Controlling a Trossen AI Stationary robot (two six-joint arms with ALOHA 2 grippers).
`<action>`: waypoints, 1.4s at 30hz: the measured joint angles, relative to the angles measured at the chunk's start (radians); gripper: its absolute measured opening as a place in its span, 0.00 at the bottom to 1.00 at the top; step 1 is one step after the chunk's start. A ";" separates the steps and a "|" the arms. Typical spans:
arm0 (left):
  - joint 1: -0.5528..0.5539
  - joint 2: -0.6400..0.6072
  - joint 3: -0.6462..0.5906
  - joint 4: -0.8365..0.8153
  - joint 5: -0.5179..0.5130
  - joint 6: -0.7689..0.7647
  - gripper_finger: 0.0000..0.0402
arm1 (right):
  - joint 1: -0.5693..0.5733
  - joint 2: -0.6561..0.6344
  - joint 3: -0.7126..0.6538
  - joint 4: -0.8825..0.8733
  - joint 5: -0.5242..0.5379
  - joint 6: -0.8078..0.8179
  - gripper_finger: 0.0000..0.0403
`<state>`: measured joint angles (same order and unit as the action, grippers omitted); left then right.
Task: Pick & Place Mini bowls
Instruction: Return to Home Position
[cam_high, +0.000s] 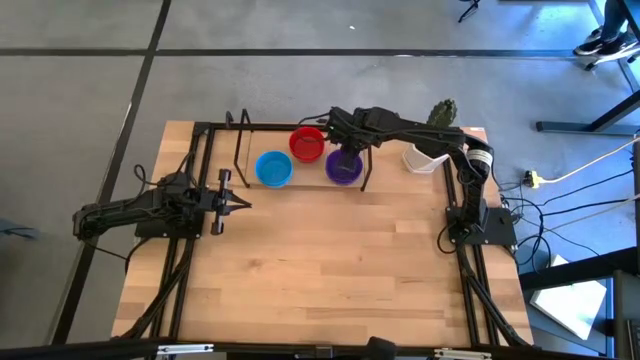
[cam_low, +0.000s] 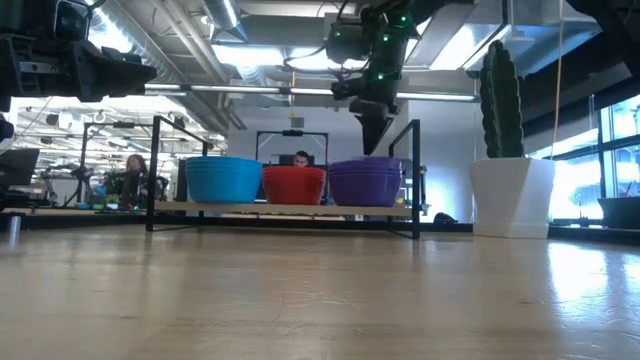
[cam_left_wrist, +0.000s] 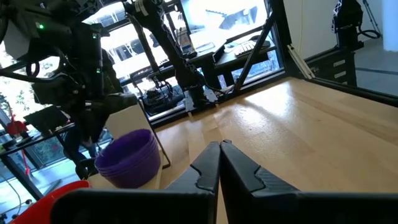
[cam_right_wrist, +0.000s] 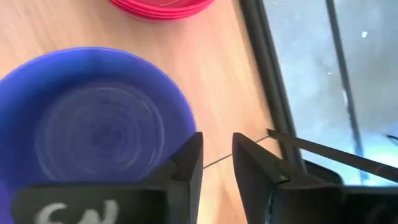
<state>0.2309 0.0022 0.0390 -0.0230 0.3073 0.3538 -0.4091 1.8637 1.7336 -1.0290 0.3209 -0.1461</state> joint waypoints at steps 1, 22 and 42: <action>0.000 0.000 0.000 0.000 0.000 0.000 0.02 | 0.000 0.000 0.000 0.001 0.009 -0.007 0.22; 0.000 0.000 0.000 -0.004 -0.012 0.000 0.01 | 0.312 -0.287 0.125 0.288 -0.032 -0.147 0.02; 0.000 0.000 0.000 -0.004 -0.031 -0.026 0.00 | 0.565 -1.257 -1.136 1.124 -0.231 0.003 0.01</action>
<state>0.2308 0.0025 0.0391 -0.0269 0.2764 0.3275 0.1562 0.6063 0.5981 0.0951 0.0901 -0.1430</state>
